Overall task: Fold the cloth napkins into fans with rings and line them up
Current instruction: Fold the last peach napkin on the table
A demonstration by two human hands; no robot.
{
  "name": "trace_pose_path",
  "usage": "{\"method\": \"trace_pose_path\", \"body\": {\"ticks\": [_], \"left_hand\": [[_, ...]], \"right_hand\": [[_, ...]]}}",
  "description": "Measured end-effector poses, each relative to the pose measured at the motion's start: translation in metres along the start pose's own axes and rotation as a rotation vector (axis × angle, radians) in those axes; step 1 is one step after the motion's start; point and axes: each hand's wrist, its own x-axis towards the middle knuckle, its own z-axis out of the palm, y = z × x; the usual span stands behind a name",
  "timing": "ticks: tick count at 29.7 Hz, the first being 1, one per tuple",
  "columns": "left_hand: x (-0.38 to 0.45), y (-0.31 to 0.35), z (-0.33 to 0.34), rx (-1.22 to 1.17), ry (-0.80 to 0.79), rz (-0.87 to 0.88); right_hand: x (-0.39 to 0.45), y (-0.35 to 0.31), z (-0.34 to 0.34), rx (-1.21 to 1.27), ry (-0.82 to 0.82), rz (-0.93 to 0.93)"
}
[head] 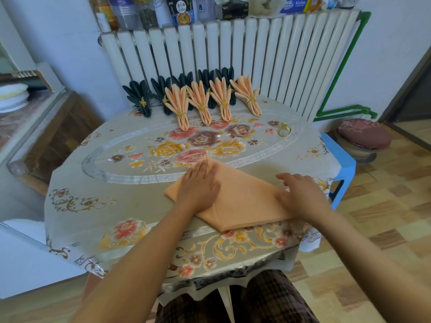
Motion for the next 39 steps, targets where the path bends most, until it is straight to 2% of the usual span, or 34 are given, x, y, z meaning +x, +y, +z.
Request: {"method": "trace_pose_path", "body": {"ticks": [2,6,11,15,20,23,25,29,35,39], "left_hand": [[0.001,0.001,0.000,-0.007,-0.002,0.005],[0.001,0.002,0.000,-0.001,-0.008,0.001],[0.000,0.002,-0.001,-0.001,-0.012,0.001],[0.000,0.002,-0.001,0.003,-0.011,0.004],[-0.002,0.004,0.000,0.004,-0.013,0.010],[-0.002,0.005,0.000,0.001,-0.011,0.020],[-0.002,0.005,-0.001,-0.007,-0.003,0.014],[0.001,0.002,-0.003,-0.016,0.000,0.009],[0.002,0.002,-0.002,-0.027,0.004,0.008],[0.003,0.001,-0.002,-0.062,0.019,0.007]], "right_hand": [[0.002,0.012,-0.003,-0.007,-0.091,-0.027],[-0.002,0.025,-0.001,-0.021,-0.095,-0.153],[0.007,0.033,-0.015,0.166,-0.291,-0.176],[0.018,0.039,-0.045,0.284,-0.490,-0.213],[0.051,0.038,-0.070,0.740,-0.921,-0.037],[0.070,0.028,-0.073,0.847,-1.023,-0.067],[0.081,0.018,-0.070,0.808,-0.980,-0.182],[0.096,-0.006,-0.058,0.650,-0.699,-0.316],[0.098,-0.036,-0.018,0.716,-0.444,-0.306],[0.098,-0.052,0.007,0.573,-0.193,-0.233]]}}
